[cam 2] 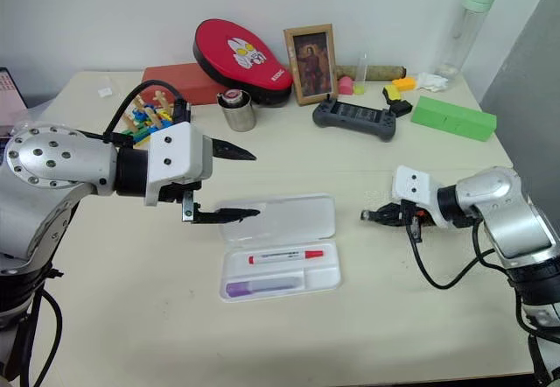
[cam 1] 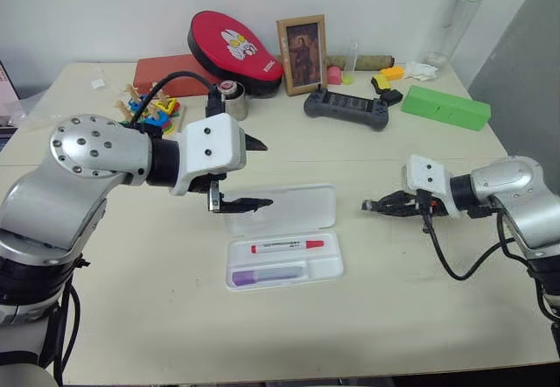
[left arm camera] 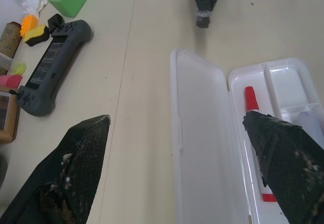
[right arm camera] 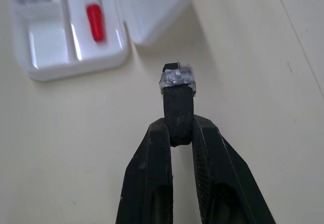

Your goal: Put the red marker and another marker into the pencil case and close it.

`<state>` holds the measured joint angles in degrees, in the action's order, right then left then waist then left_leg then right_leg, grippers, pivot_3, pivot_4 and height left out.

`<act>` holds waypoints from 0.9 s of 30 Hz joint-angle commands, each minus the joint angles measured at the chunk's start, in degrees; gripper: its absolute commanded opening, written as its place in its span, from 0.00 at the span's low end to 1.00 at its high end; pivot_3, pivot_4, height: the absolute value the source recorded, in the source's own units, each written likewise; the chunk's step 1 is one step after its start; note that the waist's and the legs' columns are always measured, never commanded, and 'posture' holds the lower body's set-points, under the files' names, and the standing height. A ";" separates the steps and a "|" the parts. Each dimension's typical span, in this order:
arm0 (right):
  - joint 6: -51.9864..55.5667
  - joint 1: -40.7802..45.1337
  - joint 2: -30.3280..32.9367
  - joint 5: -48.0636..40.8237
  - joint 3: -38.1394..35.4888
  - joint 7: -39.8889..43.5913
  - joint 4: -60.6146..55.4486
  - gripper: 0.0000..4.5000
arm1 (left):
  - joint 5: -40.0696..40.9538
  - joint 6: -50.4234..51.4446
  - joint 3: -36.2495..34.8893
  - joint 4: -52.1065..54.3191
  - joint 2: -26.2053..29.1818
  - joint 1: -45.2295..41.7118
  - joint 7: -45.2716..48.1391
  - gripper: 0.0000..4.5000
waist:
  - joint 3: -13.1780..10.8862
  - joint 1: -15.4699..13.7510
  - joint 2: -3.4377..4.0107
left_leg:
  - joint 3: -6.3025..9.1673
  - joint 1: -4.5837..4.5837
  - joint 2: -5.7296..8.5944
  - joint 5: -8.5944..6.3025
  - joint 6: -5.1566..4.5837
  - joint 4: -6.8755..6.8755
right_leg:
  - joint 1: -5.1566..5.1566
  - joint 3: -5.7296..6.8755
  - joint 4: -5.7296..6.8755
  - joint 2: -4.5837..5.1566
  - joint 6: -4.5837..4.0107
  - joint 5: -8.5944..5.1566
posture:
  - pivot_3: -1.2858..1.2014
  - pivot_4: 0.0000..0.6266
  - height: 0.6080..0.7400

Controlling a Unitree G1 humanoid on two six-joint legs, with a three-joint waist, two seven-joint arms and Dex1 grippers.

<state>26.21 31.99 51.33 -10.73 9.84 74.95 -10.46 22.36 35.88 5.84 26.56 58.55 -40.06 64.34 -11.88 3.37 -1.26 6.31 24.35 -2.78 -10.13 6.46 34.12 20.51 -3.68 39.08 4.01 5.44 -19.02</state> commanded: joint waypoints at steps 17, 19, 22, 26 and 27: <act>18.76 -3.70 -7.95 -12.07 3.56 -10.60 -20.54 0.05 | -2.30 -2.61 -0.74 -2.51 0.87 -0.56 1.66 1.00 | 0.01 -0.23 -0.01 | 0.03 0.01 0.00 0.00 0.00 0.05 | -0.02 0.03 0.00 0.00 0.00 0.00 | 0.52 0.24 1.00; 18.83 -4.87 -7.53 -12.50 3.63 -10.59 -20.82 0.05 | -2.54 -2.82 -0.68 -2.90 0.80 -0.70 1.97 1.00 | 0.01 -0.26 -0.01 | 0.03 0.01 0.00 0.00 0.00 0.06 | -0.02 0.03 0.00 0.00 0.00 0.00 | 0.52 0.24 1.00; 18.54 -6.12 -6.90 -12.40 3.94 -10.51 -20.75 0.05 | -2.86 -3.00 -0.49 -3.47 0.55 -1.11 2.35 1.00 | 0.01 -0.26 -0.01 | 0.04 0.01 0.00 0.00 0.00 0.06 | -0.02 0.02 0.01 0.00 0.00 0.00 | 0.52 0.24 1.00; 17.68 -7.25 -6.43 -11.27 5.54 -10.80 -19.75 0.05 | -2.06 -2.45 -0.23 -4.08 -0.46 -2.22 3.01 1.00 | 0.01 -0.25 -0.01 | 0.03 0.01 0.00 0.00 0.00 0.06 | -0.02 0.03 0.00 0.00 0.00 0.00 | 0.52 0.24 1.00; 17.37 -7.44 -6.43 -10.92 6.06 -10.88 -19.61 0.05 | -1.99 -2.40 -0.16 -4.13 -0.62 -2.41 3.17 1.00 | 0.01 -0.25 -0.01 | 0.04 0.01 0.00 0.00 0.00 0.06 | -0.02 0.03 0.01 0.00 0.00 0.00 | 0.52 0.24 1.00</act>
<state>44.84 24.91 44.48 -21.59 15.35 64.30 -29.01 20.10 34.18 6.45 22.19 57.99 -40.94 67.07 -11.87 3.12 -1.27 6.34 24.36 -2.78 -10.13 6.46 34.18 20.49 -3.66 39.08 4.01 5.45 -19.02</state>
